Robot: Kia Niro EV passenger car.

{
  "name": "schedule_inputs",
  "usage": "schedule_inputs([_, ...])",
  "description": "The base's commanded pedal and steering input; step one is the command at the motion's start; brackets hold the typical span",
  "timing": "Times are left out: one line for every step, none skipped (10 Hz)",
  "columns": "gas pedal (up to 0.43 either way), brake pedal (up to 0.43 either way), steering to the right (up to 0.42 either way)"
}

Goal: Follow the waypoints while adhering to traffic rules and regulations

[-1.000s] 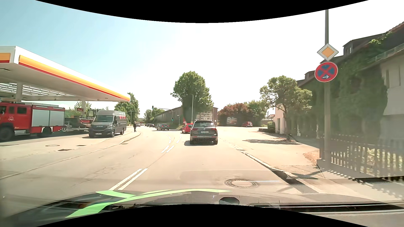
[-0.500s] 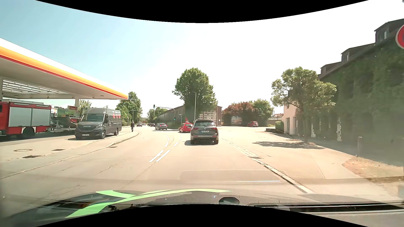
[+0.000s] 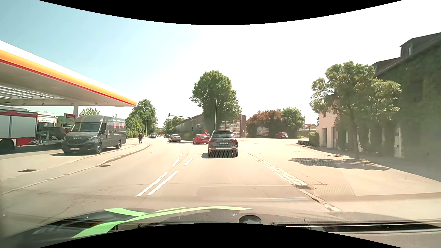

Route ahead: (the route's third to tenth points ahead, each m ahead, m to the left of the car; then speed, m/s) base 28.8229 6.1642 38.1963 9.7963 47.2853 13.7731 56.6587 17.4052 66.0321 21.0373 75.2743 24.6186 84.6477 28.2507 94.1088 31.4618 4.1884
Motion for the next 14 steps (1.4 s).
schedule_inputs([0.0, 0.0, -0.019])
schedule_inputs([0.0, 0.006, -0.019])
schedule_inputs([0.0, 0.0, -0.019])
schedule_inputs([0.0, 0.0, -0.019])
schedule_inputs([0.0, 0.0, -0.02])
schedule_inputs([0.0, 0.0, -0.02])
schedule_inputs([0.0, 0.0, -0.023])
schedule_inputs([0.0, 0.0, -0.025])
schedule_inputs([0.0, 0.0, -0.031])
schedule_inputs([0.0, 0.0, -0.038])
schedule_inputs([0.0, 0.0, -0.039])
schedule_inputs([0.0, 0.0, -0.039])
schedule_inputs([0.0, 0.0, -0.04])
schedule_inputs([0.0, 0.0, -0.04])
